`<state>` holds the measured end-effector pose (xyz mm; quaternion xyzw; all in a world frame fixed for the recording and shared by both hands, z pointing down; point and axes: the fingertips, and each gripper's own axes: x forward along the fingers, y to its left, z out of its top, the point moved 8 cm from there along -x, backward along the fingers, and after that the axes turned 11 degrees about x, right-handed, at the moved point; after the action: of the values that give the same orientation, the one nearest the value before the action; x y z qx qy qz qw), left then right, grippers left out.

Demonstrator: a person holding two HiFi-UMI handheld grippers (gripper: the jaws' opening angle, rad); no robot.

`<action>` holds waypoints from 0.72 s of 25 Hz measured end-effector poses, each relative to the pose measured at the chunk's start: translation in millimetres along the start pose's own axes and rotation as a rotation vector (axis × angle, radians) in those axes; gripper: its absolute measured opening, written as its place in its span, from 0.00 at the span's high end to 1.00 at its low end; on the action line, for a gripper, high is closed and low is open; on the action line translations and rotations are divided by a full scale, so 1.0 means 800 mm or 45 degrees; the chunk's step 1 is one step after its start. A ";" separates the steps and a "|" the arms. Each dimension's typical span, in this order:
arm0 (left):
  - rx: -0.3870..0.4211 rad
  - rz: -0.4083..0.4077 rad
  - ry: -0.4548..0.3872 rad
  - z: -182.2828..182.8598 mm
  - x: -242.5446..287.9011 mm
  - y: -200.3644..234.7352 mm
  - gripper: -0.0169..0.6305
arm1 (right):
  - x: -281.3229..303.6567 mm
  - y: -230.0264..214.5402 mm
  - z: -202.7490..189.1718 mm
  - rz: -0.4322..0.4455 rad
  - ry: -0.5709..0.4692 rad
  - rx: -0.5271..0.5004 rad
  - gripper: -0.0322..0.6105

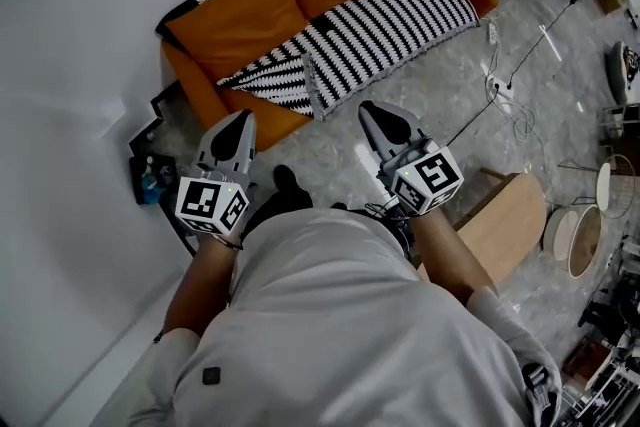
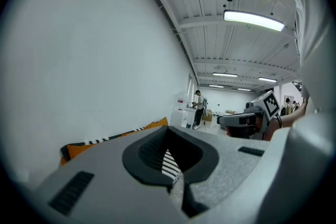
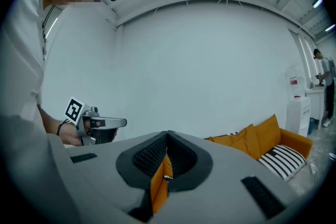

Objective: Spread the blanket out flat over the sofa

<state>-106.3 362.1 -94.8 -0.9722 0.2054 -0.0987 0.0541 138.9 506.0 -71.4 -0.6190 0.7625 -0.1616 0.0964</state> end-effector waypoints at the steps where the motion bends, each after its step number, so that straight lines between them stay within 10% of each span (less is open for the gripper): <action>1: 0.002 -0.009 -0.001 0.001 0.005 0.013 0.96 | 0.012 -0.001 0.003 -0.006 -0.001 -0.001 0.91; 18: -0.022 -0.013 0.102 -0.040 0.075 0.118 0.96 | 0.132 -0.080 0.002 -0.029 0.099 0.026 0.91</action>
<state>-96.0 249.5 -67.1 -0.9689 0.2034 -0.1358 0.0369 175.4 391.0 -43.9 -0.6198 0.7570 -0.1944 0.0711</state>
